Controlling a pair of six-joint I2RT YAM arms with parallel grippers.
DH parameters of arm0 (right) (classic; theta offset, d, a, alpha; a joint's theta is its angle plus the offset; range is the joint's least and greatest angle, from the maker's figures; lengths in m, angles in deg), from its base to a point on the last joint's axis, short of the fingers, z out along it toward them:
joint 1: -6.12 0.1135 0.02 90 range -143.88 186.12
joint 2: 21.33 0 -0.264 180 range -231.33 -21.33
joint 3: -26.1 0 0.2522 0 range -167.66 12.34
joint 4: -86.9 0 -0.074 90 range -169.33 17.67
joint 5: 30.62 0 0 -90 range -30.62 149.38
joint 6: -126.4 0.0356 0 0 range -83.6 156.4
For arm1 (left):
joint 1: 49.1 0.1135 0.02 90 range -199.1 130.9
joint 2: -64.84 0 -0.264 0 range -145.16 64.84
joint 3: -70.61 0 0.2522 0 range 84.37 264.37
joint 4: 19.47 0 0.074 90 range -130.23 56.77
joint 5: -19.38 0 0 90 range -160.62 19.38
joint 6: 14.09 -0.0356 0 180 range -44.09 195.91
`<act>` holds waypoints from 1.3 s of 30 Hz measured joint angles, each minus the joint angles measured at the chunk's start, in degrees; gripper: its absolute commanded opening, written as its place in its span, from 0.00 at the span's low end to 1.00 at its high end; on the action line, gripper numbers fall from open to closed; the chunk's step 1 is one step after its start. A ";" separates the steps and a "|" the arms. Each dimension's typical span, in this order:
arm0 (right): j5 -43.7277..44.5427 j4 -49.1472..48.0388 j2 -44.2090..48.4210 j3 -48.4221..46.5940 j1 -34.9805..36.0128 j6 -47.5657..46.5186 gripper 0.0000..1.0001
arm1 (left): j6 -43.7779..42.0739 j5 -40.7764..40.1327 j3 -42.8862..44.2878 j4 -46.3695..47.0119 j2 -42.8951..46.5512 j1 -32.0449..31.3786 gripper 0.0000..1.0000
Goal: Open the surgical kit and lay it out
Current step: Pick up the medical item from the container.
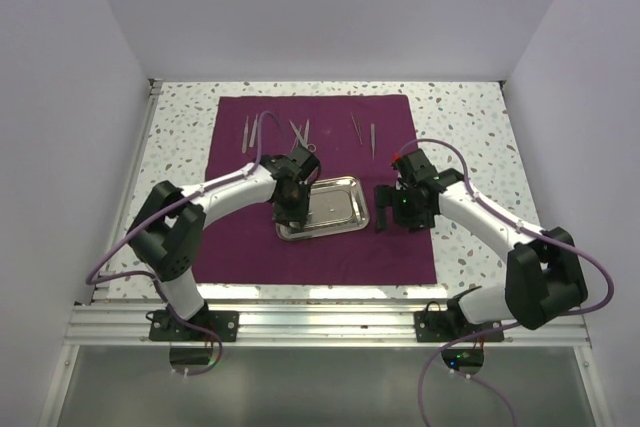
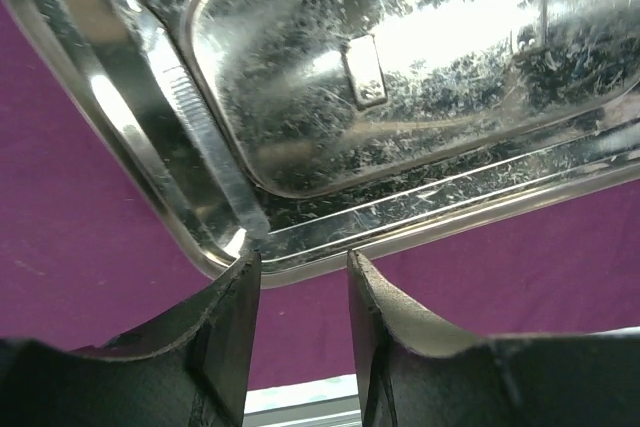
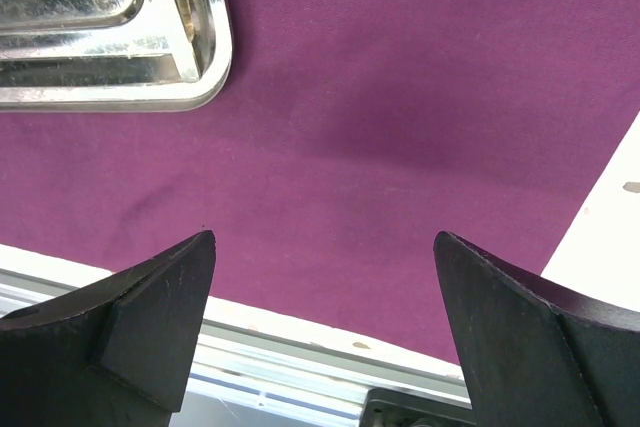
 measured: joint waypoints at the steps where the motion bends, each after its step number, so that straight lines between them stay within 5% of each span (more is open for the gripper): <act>1: -0.04 -0.02 0.07 0.11 0.00 0.00 0.95 | 0.17 0.13 -0.42 0.46 0.00 -0.17 0.43; 31: -0.76 -0.33 0.00 0.50 0.00 0.00 0.95 | 0.22 -5.03 0.55 1.27 -6.54 -0.74 0.39; 39: -0.68 -0.20 -0.24 0.48 0.00 0.00 0.95 | -0.55 -2.60 0.70 1.90 -6.97 -0.72 0.23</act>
